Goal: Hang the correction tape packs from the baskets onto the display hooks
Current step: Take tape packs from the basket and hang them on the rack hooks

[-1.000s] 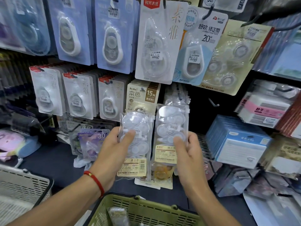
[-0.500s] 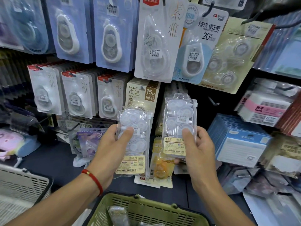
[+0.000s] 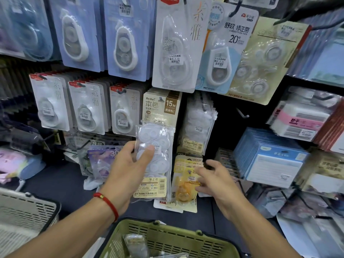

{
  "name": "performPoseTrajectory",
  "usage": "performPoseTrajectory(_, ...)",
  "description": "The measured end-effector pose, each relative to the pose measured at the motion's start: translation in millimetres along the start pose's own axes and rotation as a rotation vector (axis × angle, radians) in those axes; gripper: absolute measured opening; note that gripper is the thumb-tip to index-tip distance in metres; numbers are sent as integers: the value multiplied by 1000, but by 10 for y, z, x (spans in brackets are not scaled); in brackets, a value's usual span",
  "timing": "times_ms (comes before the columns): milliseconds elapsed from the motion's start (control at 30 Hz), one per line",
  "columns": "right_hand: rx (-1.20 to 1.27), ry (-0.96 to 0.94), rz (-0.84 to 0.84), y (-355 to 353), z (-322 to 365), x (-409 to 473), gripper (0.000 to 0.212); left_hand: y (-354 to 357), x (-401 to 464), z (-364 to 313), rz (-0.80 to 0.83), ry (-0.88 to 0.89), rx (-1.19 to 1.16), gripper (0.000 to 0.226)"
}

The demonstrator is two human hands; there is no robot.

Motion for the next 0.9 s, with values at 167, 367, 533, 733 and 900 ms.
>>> performPoseTrajectory(167,-61,-182,286,276,152,-223,16,54,-32,24,50,30,18,29)
performPoseTrajectory(367,-110,-326,233,353,147,-281,6,66,-87,-1,93,46,-14,48)
performPoseTrajectory(533,56,-401,106,289,191,-291,10,60,-56,-29,24,-2,47,14)
performPoseTrajectory(733,135,-478,-75,95,401,-180,13,28,-62,2,30,-28,91,26)
performPoseTrajectory(900,134,-483,-74,36,432,-132,16,62,-73,-13,31,-22,87,30)
Point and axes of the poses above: each hand's wrist, its own x-axis towards the middle knuckle, its own y-axis out of the palm, z = x × y, the point moved 2 cm from there along x, towards the middle knuckle, and after that the axes turned 9 degrees about x, right-handed, at the moved point
